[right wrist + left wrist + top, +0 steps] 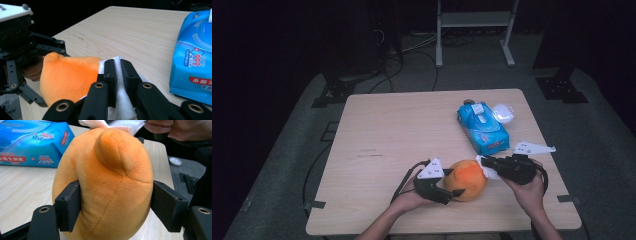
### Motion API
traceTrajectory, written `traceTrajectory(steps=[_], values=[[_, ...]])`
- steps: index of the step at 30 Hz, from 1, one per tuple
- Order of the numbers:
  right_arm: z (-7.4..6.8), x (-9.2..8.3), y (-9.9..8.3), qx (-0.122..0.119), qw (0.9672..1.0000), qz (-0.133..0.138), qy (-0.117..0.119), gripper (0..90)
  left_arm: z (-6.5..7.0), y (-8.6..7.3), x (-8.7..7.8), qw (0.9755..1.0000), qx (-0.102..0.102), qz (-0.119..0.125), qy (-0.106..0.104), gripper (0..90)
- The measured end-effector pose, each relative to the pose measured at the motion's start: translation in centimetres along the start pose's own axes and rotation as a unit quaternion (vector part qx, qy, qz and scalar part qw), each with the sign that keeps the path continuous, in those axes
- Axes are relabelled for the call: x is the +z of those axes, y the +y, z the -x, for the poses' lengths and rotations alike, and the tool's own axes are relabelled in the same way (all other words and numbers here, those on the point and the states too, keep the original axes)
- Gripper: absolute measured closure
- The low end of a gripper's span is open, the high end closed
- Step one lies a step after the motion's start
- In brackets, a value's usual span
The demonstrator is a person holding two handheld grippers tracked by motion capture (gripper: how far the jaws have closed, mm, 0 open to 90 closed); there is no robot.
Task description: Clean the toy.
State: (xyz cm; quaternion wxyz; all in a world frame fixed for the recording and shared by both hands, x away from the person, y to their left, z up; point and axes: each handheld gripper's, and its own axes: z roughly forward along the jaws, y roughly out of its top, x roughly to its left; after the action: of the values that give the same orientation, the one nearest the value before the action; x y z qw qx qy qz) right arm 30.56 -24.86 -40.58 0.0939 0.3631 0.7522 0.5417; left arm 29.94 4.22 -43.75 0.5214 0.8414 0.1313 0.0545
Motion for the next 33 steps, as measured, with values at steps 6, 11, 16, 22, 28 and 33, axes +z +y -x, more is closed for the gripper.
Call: traceTrajectory(steps=[6,11,16,22,28,33], values=[[-1.2,0.6,0.4,-0.005,0.9992,-0.015,0.036,83.1,-0.3,0.1,-0.2,0.9999,-0.010,-0.004,0.002,21.2],[-1.2,0.5,0.6,-0.017,0.9981,-0.031,0.050,83.1,-0.1,0.0,0.0,0.9999,-0.013,0.004,0.000,23.2],[0.2,-0.1,0.2,0.005,0.9993,-0.021,0.029,83.2,1.0,0.2,0.5,0.9996,0.027,0.001,0.003,28.1],[-1.6,0.8,0.7,-0.005,0.9969,-0.045,0.064,83.4,1.7,0.3,0.9,0.9984,0.056,-0.013,-0.002,26.7],[-4.7,1.9,1.3,-0.047,0.9907,-0.065,0.110,83.4,2.3,0.4,1.1,0.9965,0.080,-0.024,-0.004,25.3],[-2.6,1.3,0.9,-0.035,0.9951,-0.062,0.069,83.4,2.3,0.3,1.1,0.9967,0.078,-0.019,-0.015,25.9]])
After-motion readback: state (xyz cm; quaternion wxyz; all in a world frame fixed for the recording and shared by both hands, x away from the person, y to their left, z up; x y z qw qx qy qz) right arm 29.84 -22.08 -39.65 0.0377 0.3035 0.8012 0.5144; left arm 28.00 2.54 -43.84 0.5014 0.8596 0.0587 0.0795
